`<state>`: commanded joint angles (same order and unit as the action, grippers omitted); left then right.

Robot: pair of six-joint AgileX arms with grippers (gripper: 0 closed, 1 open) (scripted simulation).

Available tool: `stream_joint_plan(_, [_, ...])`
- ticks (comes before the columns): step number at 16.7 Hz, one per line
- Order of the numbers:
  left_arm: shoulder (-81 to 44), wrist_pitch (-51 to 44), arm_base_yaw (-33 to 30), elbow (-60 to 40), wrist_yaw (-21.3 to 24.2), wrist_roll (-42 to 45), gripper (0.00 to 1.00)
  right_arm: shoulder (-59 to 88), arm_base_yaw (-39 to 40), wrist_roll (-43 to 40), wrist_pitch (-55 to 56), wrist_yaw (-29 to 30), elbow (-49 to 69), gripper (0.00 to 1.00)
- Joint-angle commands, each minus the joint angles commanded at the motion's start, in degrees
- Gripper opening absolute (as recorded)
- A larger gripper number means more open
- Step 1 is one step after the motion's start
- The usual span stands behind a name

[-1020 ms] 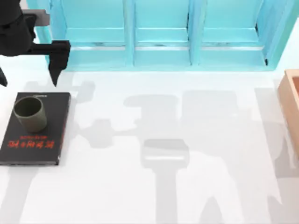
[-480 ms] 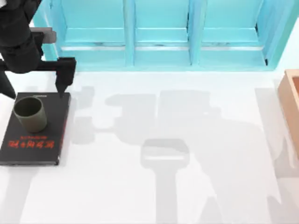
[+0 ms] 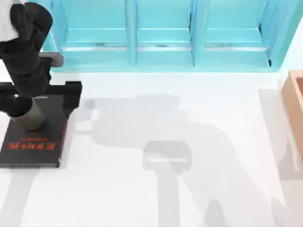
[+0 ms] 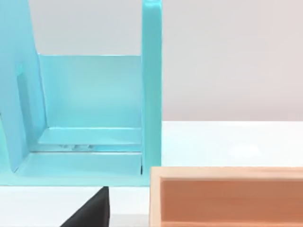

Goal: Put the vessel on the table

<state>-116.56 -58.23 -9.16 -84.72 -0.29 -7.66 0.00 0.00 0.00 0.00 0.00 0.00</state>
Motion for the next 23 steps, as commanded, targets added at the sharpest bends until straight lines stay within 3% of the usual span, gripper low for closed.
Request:
stream_joint_plan(1, [0.00,0.00,0.00,0.00,0.00,0.00,1.00,0.00,0.00,0.00,0.00,0.00,0.00,1.00])
stream_joint_plan(14, [0.00,0.00,0.00,0.00,0.00,0.00,0.02,0.00,0.00,0.00,0.00,0.00,0.00,1.00])
stream_joint_plan(23, [0.06,-0.01,0.01,-0.04,-0.01,0.04,0.00,0.00,0.00,0.00,0.00,0.00,0.00,1.00])
